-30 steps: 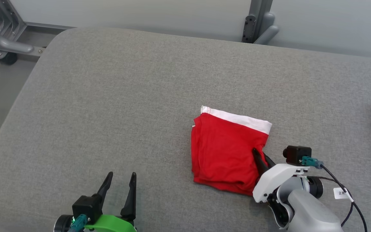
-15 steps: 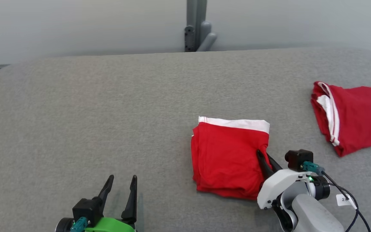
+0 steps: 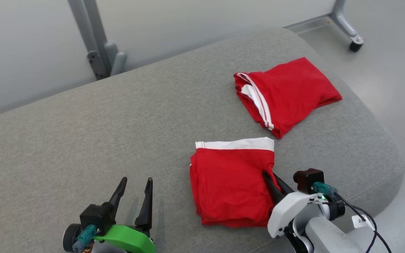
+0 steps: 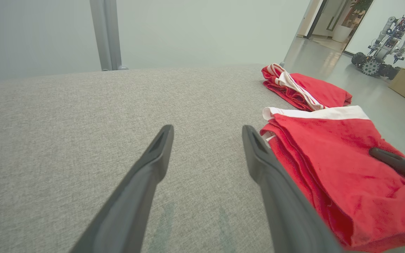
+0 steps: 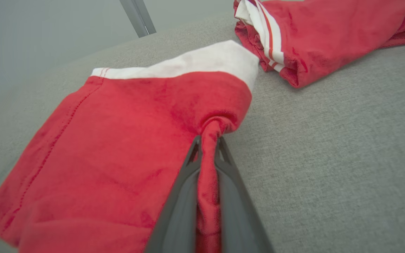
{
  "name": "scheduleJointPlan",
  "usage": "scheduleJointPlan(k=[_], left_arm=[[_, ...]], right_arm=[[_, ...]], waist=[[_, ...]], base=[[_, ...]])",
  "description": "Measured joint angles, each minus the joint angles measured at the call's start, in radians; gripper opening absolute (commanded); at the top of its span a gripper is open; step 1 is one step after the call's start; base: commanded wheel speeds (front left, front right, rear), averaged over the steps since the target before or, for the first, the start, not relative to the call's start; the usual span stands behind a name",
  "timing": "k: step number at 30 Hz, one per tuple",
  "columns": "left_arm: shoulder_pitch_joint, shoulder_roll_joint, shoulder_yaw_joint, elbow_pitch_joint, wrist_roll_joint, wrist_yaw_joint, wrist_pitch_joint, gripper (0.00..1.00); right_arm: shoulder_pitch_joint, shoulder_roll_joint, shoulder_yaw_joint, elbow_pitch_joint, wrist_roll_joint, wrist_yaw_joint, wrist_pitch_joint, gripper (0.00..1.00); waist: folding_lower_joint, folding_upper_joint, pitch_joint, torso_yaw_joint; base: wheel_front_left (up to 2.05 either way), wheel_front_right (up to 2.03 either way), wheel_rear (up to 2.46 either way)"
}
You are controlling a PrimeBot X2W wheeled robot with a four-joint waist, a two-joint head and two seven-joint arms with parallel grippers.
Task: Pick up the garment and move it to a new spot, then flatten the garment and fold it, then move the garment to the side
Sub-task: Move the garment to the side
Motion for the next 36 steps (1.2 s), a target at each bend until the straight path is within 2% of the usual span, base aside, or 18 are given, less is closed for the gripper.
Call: scheduleJointPlan(k=[1, 5, 10, 16, 26, 27, 28, 32, 34, 36], left_arm=[[-0.006, -0.001, -0.004, 0.001, 0.000, 0.002, 0.000, 1.00], [-0.027, -0.001, -0.009, 0.001, 0.004, 0.002, 0.000, 1.00], [-0.044, -0.001, -0.009, 0.003, 0.027, -0.001, 0.000, 1.00], [-0.063, -0.001, -0.001, 0.002, 0.070, -0.002, 0.000, 1.00], [-0.106, -0.001, 0.017, -0.003, 0.126, -0.012, 0.000, 1.00], [-0.108, 0.000, 0.019, -0.004, 0.130, -0.013, 0.000, 1.00], [-0.110, 0.000, 0.022, -0.006, 0.133, -0.015, 0.000, 1.00], [-0.118, 0.000, 0.031, -0.011, 0.141, -0.018, 0.000, 1.00], [-0.123, 0.000, 0.036, -0.010, 0.140, -0.018, 0.000, 1.00], [-0.135, 0.000, 0.048, -0.010, 0.141, -0.018, 0.000, 1.00]], right_arm=[[-0.009, 0.000, 0.027, -0.002, -0.003, 0.000, 0.000, 0.00], [-0.072, -0.002, 0.088, -0.003, -0.001, 0.000, 0.000, 0.00], [-0.201, -0.037, 0.151, -0.005, -0.010, 0.000, 0.000, 0.00], [-0.383, -0.112, 0.150, 0.072, -0.018, 0.000, 0.000, 0.00], [-0.581, -0.323, 0.018, 0.371, -0.086, 0.000, 0.000, 0.00], [-0.589, -0.341, -0.002, 0.398, -0.097, 0.001, 0.000, 0.35], [-0.596, -0.360, -0.024, 0.420, -0.110, 0.001, 0.000, 1.00], [-0.619, -0.426, -0.170, 0.438, -0.169, 0.001, 0.000, 1.00], [-0.612, -0.434, -0.264, 0.392, -0.203, 0.001, 0.000, 1.00], [-0.583, -0.417, -0.361, 0.297, -0.237, 0.001, 0.000, 1.00]], waist=[[0.0000, 0.0000, 0.002, -0.046], [0.0000, 0.0000, 0.016, -0.116], [0.0001, 0.0000, 0.050, -0.134], [0.0001, 0.0000, 0.072, -0.076], [0.0000, 0.0000, 0.161, 0.095], [0.0000, 0.0000, 0.172, 0.110], [0.0001, 0.0000, 0.185, 0.125], [0.0000, 0.0000, 0.234, 0.167], [0.0001, 0.0000, 0.254, 0.184], [0.0001, 0.0000, 0.266, 0.200]], base=[[0.00, 0.00, 0.00], [0.00, 0.00, 0.00], [0.00, 0.00, 0.00], [0.00, 0.00, 0.00], [0.00, 0.00, 0.00], [0.00, 0.00, 0.00], [0.00, 0.00, 0.00], [0.00, 0.00, 0.00], [0.00, 0.00, 0.00], [0.00, 0.00, 0.00]])
